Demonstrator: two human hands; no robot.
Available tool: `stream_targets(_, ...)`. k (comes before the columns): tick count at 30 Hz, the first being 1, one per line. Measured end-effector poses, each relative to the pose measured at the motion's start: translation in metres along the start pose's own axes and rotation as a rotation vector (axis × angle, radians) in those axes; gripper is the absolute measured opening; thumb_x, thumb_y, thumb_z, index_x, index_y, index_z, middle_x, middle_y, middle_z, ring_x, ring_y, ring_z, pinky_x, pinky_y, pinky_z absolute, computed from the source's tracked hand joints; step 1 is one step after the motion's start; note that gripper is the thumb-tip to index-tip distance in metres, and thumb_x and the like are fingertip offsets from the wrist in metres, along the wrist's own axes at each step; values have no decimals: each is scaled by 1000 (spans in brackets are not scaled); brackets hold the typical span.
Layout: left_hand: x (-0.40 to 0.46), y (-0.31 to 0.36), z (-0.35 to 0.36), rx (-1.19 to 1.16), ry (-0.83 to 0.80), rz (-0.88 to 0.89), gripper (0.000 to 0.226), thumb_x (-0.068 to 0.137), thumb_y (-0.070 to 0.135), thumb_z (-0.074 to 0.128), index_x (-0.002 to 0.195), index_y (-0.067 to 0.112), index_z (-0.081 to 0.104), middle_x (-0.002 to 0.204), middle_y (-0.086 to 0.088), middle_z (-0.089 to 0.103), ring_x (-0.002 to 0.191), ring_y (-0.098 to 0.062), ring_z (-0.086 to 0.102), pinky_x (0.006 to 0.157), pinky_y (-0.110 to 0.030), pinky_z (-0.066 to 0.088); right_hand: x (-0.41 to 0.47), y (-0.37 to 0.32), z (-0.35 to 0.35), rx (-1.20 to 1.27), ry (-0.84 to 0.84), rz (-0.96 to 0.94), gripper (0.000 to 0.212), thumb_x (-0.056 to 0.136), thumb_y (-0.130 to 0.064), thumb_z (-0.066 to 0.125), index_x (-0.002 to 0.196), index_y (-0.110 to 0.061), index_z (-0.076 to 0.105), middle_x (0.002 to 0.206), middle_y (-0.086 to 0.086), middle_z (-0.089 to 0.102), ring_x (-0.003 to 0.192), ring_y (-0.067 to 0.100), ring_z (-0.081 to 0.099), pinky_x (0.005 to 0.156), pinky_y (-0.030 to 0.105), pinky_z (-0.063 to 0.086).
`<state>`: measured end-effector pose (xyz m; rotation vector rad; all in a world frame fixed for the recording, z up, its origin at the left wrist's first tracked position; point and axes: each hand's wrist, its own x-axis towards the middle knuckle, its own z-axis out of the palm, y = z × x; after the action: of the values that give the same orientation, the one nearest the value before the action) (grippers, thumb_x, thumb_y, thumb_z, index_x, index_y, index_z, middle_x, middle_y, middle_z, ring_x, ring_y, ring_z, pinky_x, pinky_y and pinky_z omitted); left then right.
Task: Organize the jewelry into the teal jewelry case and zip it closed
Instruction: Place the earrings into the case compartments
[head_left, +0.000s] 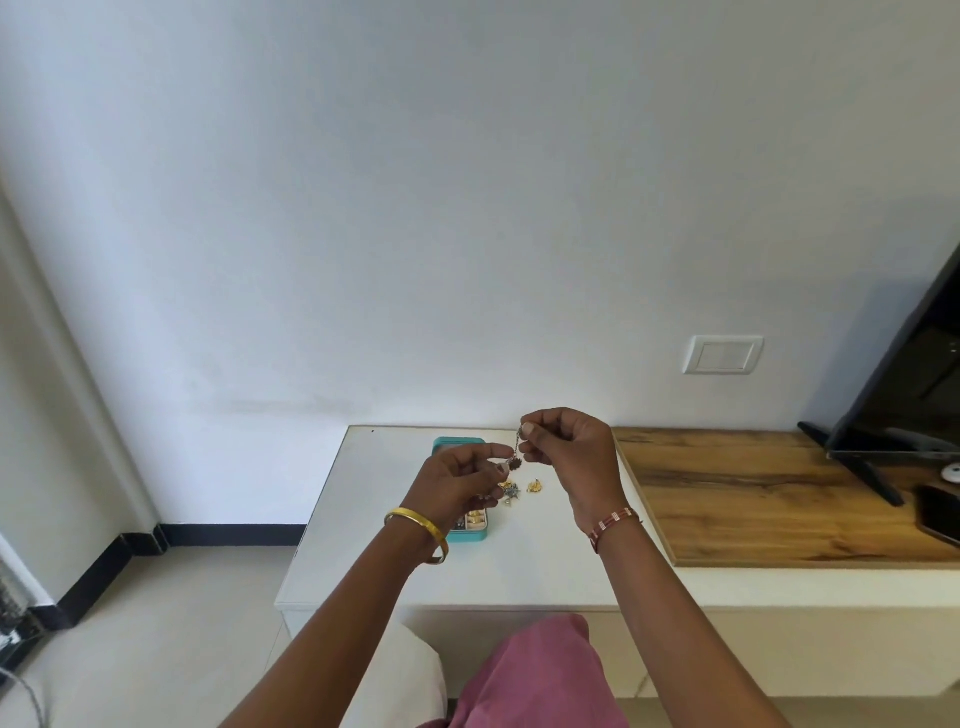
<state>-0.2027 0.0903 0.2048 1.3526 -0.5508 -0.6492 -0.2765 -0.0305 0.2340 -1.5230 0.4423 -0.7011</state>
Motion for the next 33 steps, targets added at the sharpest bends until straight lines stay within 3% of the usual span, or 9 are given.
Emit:
stream_targets(7, 4, -1, -1, 26, 23, 10, 19, 87, 2, 53, 89, 15, 67, 78, -11, 61, 50, -8, 55, 60, -20, 53, -5, -5, 1, 83, -14, 43, 12, 82, 5, 60, 78, -5, 65, 67, 11, 64, 54, 14, 61, 60, 22, 54)
stream_targets(10, 6, -2, 0, 87, 36, 28, 11, 85, 12, 59, 83, 18, 68, 82, -15, 62, 62, -17, 56, 61, -20, 55, -6, -9, 2, 70, -44, 52, 12, 82, 5, 59, 78, -4, 65, 67, 11, 65, 55, 15, 64, 66, 27, 57)
stream_targets(14, 7, -2, 3, 90, 50, 3, 14, 85, 12, 60, 73, 16, 68, 65, -4, 62, 54, -14, 55, 62, -22, 53, -7, -8, 3, -70, -21, 18, 14, 81, 4, 62, 74, -8, 66, 66, 7, 64, 49, 7, 62, 55, 19, 54)
stream_targets(18, 5, -3, 5, -301, 77, -109, 16, 88, 9, 53, 78, 8, 65, 58, -3, 63, 56, -13, 64, 56, -23, 55, -10, 4, 1, -241, 51, 13, 7, 81, -4, 65, 86, -6, 68, 69, 3, 63, 51, 10, 62, 61, 27, 56)
stream_targets(21, 3, -7, 0, -580, 77, -150, 14, 89, 10, 50, 84, 5, 62, 61, -4, 67, 61, -14, 68, 54, -25, 56, -18, 9, 3, -279, -9, 24, 8, 80, -9, 66, 88, -10, 69, 71, 2, 65, 59, 18, 62, 66, 33, 56)
stream_targets(23, 0, -13, 0, -651, 74, -161, 12, 89, 9, 50, 88, 4, 61, 70, -7, 69, 64, -15, 69, 54, -26, 56, -23, 10, 9, -298, -61, -7, 8, 80, -11, 67, 87, -14, 70, 73, 1, 66, 61, 17, 61, 63, 28, 55)
stream_targets(26, -1, -21, -1, -688, 70, -170, 15, 85, 10, 55, 97, 5, 61, 92, -14, 65, 73, -18, 68, 60, -28, 58, -24, 17, 19, -404, -70, -89, 11, 79, -13, 68, 90, -16, 71, 77, 0, 66, 57, 5, 54, 51, 7, 40)
stream_targets(30, 2, -27, -3, -648, 86, -167, 11, 87, 12, 52, 93, 8, 61, 102, -14, 62, 89, -22, 63, 71, -30, 57, -21, 24, 27, -486, -27, -164, 10, 80, -12, 67, 89, -14, 72, 80, 2, 67, 59, 3, 52, 53, 6, 39)
stream_targets(33, 4, -29, -5, -615, 123, -185, 9, 87, 13, 54, 90, 9, 62, 94, -11, 67, 85, -20, 65, 76, -32, 56, -17, 26, 26, -497, -7, -192, 5, 79, -14, 69, 82, -11, 70, 76, 0, 67, 62, 3, 55, 55, 4, 40)
